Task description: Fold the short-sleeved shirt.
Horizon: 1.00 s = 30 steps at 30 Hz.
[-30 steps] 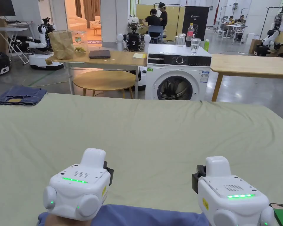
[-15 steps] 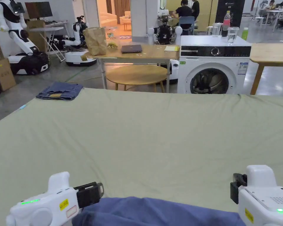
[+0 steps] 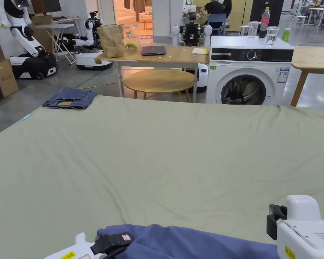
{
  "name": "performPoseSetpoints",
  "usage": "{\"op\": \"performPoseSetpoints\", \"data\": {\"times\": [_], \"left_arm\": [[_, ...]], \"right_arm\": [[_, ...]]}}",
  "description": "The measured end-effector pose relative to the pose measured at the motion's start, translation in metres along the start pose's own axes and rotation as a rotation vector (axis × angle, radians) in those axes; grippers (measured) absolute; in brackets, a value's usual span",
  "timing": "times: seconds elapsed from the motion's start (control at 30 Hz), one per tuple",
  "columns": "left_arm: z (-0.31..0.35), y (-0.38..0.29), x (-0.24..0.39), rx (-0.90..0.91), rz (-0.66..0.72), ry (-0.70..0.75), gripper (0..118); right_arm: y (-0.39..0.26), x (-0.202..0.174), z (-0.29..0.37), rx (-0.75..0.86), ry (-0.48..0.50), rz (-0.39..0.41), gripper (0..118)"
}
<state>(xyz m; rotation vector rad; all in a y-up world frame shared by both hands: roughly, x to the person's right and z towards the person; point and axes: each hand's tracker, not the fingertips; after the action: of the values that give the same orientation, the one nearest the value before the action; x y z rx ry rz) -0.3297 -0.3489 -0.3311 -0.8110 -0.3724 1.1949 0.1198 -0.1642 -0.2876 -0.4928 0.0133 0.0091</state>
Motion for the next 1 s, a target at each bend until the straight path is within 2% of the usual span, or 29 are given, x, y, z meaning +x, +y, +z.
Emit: {"op": "performPoseSetpoints", "data": {"times": [0.07, 0.13, 0.4, 0.53, 0.63, 0.8, 0.87, 0.9, 0.97, 1.0], "left_arm": [[0.000, -0.001, 0.003, 0.060, 0.050, 0.017, 13], [0.012, 0.004, 0.010, 0.132, 0.009, 0.057, 8], [0.055, 0.035, 0.082, 0.237, -0.557, 0.419, 5], [0.028, -0.004, 0.146, 0.215, -1.019, 0.591, 5], [-0.013, -0.056, 0.174, 0.135, -1.269, 0.613, 5], [-0.089, -0.145, 0.176, -0.049, -1.528, 0.621, 5], [-0.110, -0.161, 0.160, -0.140, -1.569, 0.613, 7], [-0.116, -0.162, 0.152, -0.197, -1.537, 0.578, 15], [-0.118, -0.155, 0.139, -0.202, -1.402, 0.585, 80], [-0.114, -0.151, 0.140, -0.207, -1.334, 0.539, 95]], "right_arm": [[0.000, 0.001, 0.000, -0.002, -0.005, 0.000, 0], [0.000, 0.004, 0.001, -0.004, -0.011, -0.001, 0], [-0.003, 0.010, 0.005, -0.005, -0.019, -0.008, 0], [-0.003, 0.009, 0.005, 0.000, -0.012, -0.011, 0], [-0.003, 0.007, 0.007, 0.005, -0.003, -0.014, 0], [-0.009, 0.010, 0.010, 0.008, -0.006, -0.002, 0], [-0.011, 0.014, 0.012, 0.004, -0.009, -0.005, 0], [-0.012, 0.016, 0.014, 0.002, -0.010, -0.008, 0], [-0.014, 0.021, 0.018, -0.010, -0.003, -0.013, 0], [-0.015, 0.023, 0.020, -0.010, 0.000, -0.011, 0]]}}
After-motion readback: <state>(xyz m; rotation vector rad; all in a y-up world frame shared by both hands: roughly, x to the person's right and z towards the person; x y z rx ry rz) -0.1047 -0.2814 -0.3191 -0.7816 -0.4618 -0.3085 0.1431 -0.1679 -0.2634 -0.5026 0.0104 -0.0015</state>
